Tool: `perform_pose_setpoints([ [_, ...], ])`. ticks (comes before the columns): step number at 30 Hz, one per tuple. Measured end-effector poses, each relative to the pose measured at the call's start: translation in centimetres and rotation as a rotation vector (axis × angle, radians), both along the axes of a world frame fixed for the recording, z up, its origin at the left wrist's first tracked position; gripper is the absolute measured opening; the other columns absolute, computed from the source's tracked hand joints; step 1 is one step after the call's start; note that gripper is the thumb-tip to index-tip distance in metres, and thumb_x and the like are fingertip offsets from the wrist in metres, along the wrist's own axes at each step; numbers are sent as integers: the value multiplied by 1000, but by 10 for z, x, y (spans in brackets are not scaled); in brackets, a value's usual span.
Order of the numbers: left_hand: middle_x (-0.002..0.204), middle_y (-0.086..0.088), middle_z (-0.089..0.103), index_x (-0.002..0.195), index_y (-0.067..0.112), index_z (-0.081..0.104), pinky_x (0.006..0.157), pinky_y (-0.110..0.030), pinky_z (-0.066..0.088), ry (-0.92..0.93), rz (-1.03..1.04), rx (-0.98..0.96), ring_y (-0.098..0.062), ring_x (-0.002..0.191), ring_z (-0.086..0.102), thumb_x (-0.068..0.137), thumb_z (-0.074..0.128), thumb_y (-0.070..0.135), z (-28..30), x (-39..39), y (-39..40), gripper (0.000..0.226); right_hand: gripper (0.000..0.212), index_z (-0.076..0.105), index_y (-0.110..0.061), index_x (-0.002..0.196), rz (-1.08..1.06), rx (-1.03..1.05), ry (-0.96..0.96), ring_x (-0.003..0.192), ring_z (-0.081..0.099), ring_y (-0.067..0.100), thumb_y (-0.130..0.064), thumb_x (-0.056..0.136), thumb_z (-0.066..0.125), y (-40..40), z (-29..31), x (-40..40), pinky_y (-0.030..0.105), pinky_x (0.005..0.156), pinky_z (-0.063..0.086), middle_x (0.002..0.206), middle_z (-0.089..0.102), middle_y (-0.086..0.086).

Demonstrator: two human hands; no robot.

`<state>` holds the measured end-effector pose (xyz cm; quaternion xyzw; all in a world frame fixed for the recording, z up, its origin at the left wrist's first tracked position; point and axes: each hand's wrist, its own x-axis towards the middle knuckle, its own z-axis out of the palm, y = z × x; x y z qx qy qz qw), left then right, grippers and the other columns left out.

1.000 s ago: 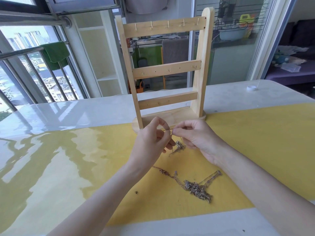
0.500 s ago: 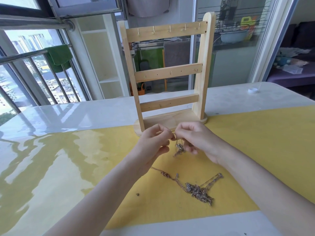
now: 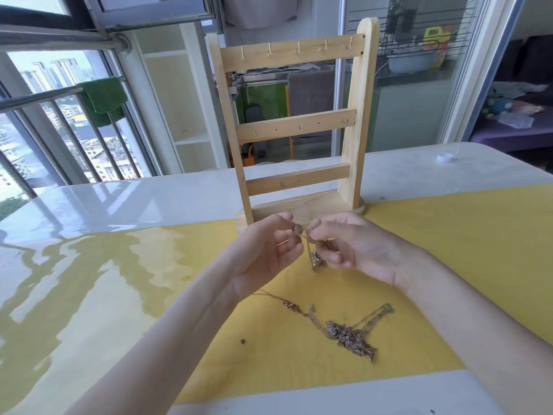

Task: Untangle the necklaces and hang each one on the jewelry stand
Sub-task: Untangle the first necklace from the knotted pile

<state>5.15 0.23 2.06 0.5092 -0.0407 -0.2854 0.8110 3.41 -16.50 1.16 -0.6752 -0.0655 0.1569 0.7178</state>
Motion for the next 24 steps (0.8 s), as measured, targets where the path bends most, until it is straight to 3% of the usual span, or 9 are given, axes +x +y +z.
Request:
perform_pose_setpoints([
  [3,70,-3,59,80,13,54,74,-23,57,52,-7,-51,-16,68,62,92,49,4,0,2,3,15,8,59,-6,81,-83,-173,-88,43,36,7,-8,87,64,1,2,-2,17,37,24,52,42,-1],
  [7,72,-7,61,80,12,52,52,-16,50,91,56,-74,-15,63,63,90,52,1,-3,1,0,15,14,57,-11,76,-203,-288,-188,44,33,11,-7,88,62,6,4,-2,16,37,25,51,42,-4],
  [10,73,-8,58,81,11,50,42,-15,43,40,100,-122,-12,57,60,90,51,-2,-4,0,-2,16,12,58,-11,77,-172,-192,-173,45,38,9,-7,86,64,7,4,-2,16,37,26,61,46,-1],
  [15,76,1,61,83,17,53,46,-14,41,-281,98,134,-8,64,59,89,57,1,-7,0,1,18,7,65,-4,81,-142,-90,-129,49,46,7,-8,79,70,-6,8,-2,17,39,27,60,58,-3],
  [21,75,4,57,80,19,53,45,-14,36,-403,140,338,-7,61,54,89,59,4,-7,-3,0,19,4,69,-7,77,-190,-318,-262,54,50,5,-8,78,73,-14,12,0,18,44,36,57,60,-9],
  [24,74,5,56,80,18,53,44,-15,34,-411,145,393,-6,58,53,90,58,4,-7,-4,-1,18,7,70,-12,74,-246,-418,-429,60,55,1,-8,78,74,-14,17,2,15,57,45,63,64,-10],
])
